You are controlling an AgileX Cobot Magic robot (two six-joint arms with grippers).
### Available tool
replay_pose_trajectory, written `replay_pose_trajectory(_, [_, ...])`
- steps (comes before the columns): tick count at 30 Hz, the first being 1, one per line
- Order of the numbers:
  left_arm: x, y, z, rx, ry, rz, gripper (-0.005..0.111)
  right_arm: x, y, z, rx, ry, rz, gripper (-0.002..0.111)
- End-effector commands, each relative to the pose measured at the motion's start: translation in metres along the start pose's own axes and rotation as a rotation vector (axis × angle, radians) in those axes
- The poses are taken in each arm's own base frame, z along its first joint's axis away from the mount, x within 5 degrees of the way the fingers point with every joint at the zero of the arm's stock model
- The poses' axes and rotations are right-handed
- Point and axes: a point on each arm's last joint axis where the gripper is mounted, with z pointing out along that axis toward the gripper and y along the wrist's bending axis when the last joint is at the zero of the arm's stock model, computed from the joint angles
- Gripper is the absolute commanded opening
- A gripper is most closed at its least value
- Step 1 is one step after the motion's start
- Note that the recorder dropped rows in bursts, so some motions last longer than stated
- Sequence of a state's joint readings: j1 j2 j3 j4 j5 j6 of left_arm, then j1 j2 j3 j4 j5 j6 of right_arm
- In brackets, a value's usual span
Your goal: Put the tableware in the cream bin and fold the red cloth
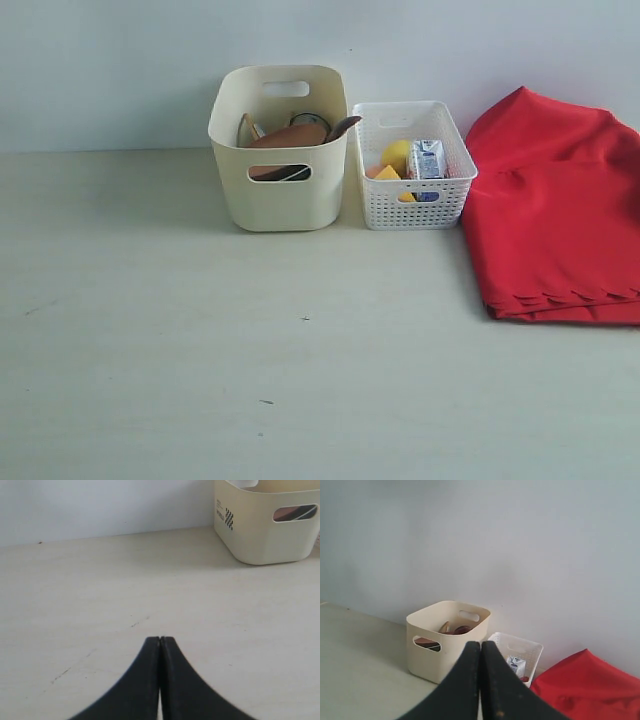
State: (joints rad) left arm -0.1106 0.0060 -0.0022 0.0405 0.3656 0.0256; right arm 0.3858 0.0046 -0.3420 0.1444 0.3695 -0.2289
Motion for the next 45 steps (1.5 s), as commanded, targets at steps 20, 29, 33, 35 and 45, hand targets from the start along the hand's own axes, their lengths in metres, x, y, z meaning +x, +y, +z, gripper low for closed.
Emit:
replay_pose_trajectory(20, [0.000, 0.000, 0.000, -0.004, -0.009, -0.004, 0.000, 0.074, -0.003, 0.020, 0.128, 0.115, 0.016, 0.000])
replay_pose_trajectory(29, [0.000, 0.000, 0.000, -0.004, -0.009, -0.004, 0.000, 0.096, -0.003, 0.022, 0.155, 0.159, -0.002, 0.000])
replay_pose_trajectory(33, [0.000, 0.000, 0.000, -0.004, -0.009, -0.004, 0.000, 0.096, -0.005, 0.021, 0.186, 0.154, 0.025, 0.000])
replay_pose_trajectory(35, [0.000, 0.000, 0.000, -0.004, -0.009, -0.004, 0.000, 0.097, -0.006, 0.021, 0.195, 0.171, 0.035, 0.000])
replay_pose_trajectory(45, [0.000, 0.000, 0.000, -0.004, -0.009, -0.004, 0.000, 0.105, -0.011, 0.018, 0.303, 0.254, 0.059, 0.000])
